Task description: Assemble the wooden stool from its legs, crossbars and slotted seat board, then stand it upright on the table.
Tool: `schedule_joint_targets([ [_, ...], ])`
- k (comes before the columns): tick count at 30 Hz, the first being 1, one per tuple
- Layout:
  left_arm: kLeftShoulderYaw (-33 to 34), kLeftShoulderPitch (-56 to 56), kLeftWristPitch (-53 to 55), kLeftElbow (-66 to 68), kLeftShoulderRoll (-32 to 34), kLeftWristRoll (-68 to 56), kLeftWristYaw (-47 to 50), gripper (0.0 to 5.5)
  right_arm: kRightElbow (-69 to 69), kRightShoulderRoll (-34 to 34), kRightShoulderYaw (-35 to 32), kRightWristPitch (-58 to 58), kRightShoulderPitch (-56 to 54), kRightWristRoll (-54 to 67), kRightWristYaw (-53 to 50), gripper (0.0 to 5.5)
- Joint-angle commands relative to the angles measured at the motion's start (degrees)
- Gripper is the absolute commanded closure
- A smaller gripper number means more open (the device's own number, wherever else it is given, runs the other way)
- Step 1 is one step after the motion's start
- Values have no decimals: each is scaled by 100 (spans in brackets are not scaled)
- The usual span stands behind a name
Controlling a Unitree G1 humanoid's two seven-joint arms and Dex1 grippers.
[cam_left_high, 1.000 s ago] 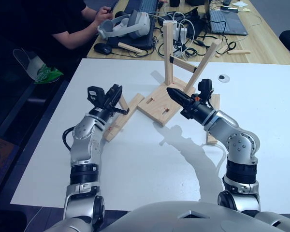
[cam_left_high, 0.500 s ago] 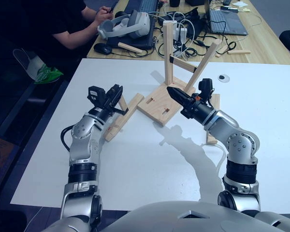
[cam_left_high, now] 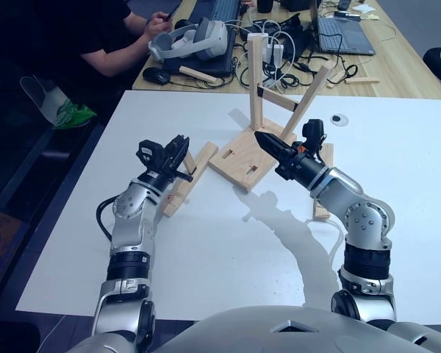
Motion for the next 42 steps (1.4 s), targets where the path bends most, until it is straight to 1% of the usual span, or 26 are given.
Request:
schedule_joint_targets([
  [1,-120,96,534,18,69,150,80,509,52,-16,24,-63,-7,43,-38,550],
  [3,-103,-48,701,-115,64,78,133,509,65,-5,45,-97,9,26,-35,550],
  [7,-21,-206,904,-489,3,-94,205,434,87,1,86,-164,47,1,-36,550],
  [12,8,-495,1230,-1041,-46,-219,405,371,147,-2,105,-239,48,-6,-42,550],
  [13,19,-644,1330,-1197,-33,-250,459,366,166,-2,111,-255,43,-8,-42,550],
  [16,110,-1421,1673,-1609,40,-387,696,366,197,-6,130,-298,53,-15,-43,550],
  [19,123,-2356,2064,-1598,159,-386,863,366,199,-8,150,-325,67,-20,-45,550],
  [20,114,-2503,2228,-1572,142,-408,906,366,197,-10,161,-333,73,-24,-43,550],
  [22,67,-2405,2472,-1477,16,-390,1015,366,188,-10,180,-342,87,-26,-41,550],
  [25,-254,-1498,2432,-866,-266,-69,1067,366,186,5,226,-341,87,-24,-40,550],
  [27,-432,-972,2377,-116,-370,163,1079,366,186,2,236,-327,53,-4,-43,550],
  [28,-235,-874,2413,162,-513,38,1231,366,180,-6,237,-315,38,9,-45,550],
  [31,-82,-994,2512,429,-549,-90,1240,366,162,-33,236,-327,46,10,-38,550],
  [37,-135,-1004,2433,376,-530,-44,1080,366,209,4,314,-405,73,-37,-21,550],
  [40,9,-1173,2619,-273,-556,-263,1203,366,225,-57,280,-417,76,-21,-15,550],
  [42,156,-1489,2833,-921,-578,-521,1360,366,213,-81,254,-431,98,-10,-28,550],
])
